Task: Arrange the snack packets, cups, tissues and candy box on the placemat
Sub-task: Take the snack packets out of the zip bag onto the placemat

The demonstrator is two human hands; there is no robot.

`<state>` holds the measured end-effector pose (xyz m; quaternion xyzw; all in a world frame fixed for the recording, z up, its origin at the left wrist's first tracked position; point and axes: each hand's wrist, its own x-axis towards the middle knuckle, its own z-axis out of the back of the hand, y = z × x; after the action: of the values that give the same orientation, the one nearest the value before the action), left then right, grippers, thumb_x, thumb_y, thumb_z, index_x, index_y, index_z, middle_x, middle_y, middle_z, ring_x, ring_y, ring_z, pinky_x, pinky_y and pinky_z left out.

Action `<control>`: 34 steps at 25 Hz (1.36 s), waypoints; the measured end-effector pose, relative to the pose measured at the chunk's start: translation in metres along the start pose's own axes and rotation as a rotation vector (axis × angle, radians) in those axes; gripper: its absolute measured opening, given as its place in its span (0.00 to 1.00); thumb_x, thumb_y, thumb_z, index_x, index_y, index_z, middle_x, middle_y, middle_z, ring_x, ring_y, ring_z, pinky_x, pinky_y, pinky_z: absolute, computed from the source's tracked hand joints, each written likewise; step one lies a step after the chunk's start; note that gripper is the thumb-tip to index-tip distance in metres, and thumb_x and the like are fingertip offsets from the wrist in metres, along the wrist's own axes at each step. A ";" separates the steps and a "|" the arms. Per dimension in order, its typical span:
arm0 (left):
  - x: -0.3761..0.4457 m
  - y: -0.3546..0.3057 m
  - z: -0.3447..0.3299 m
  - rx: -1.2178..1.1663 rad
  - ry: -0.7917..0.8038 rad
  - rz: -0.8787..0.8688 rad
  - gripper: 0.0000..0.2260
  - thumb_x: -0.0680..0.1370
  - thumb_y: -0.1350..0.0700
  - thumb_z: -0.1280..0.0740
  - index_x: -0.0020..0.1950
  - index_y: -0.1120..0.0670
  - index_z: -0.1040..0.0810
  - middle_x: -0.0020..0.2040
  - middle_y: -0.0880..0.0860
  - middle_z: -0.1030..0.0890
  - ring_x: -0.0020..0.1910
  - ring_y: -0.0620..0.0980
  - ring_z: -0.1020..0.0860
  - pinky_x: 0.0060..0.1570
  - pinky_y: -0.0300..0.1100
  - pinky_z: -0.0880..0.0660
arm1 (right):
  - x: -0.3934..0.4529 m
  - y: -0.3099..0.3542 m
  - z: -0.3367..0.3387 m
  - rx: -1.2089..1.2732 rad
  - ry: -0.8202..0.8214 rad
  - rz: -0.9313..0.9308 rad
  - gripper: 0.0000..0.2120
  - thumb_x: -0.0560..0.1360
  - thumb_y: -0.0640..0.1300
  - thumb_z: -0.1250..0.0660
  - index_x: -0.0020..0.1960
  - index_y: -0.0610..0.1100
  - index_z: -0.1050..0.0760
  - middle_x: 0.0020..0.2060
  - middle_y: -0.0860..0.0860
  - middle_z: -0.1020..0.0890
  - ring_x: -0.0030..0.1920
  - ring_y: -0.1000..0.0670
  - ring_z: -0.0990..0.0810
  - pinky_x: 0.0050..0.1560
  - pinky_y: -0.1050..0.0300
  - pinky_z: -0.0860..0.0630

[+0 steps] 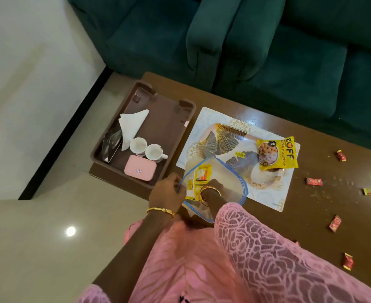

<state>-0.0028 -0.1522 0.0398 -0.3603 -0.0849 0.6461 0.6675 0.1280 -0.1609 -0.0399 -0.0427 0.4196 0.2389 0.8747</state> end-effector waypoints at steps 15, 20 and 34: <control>0.021 -0.018 -0.001 0.093 0.112 0.070 0.12 0.74 0.49 0.35 0.49 0.53 0.17 0.47 0.58 0.16 0.50 0.61 0.20 0.41 0.43 0.28 | -0.105 -0.015 0.054 -0.162 -0.374 0.363 0.14 0.71 0.35 0.39 0.57 0.41 0.32 0.50 0.40 0.21 0.50 0.37 0.20 0.44 0.48 0.25; 0.025 -0.027 0.002 -0.082 0.358 0.265 0.12 0.75 0.54 0.35 0.50 0.60 0.17 0.33 0.53 0.16 0.36 0.46 0.16 0.35 0.32 0.25 | -0.137 -0.062 0.093 0.195 -0.650 0.666 0.06 0.68 0.31 0.35 0.43 0.39 0.25 0.45 0.42 0.22 0.42 0.39 0.22 0.36 0.50 0.26; 0.011 -0.064 -0.024 -0.439 0.490 0.587 0.06 0.80 0.60 0.44 0.54 0.60 0.32 0.19 0.54 0.21 0.17 0.50 0.22 0.18 0.29 0.35 | -0.060 -0.149 0.154 1.517 -0.426 0.479 0.19 0.74 0.27 0.40 0.31 0.46 0.23 0.29 0.54 0.17 0.35 0.53 0.17 0.37 0.58 0.18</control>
<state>0.0643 -0.1445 0.0565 -0.6448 0.0465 0.6705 0.3639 0.2739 -0.2727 0.0859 0.6967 0.2899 0.0739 0.6520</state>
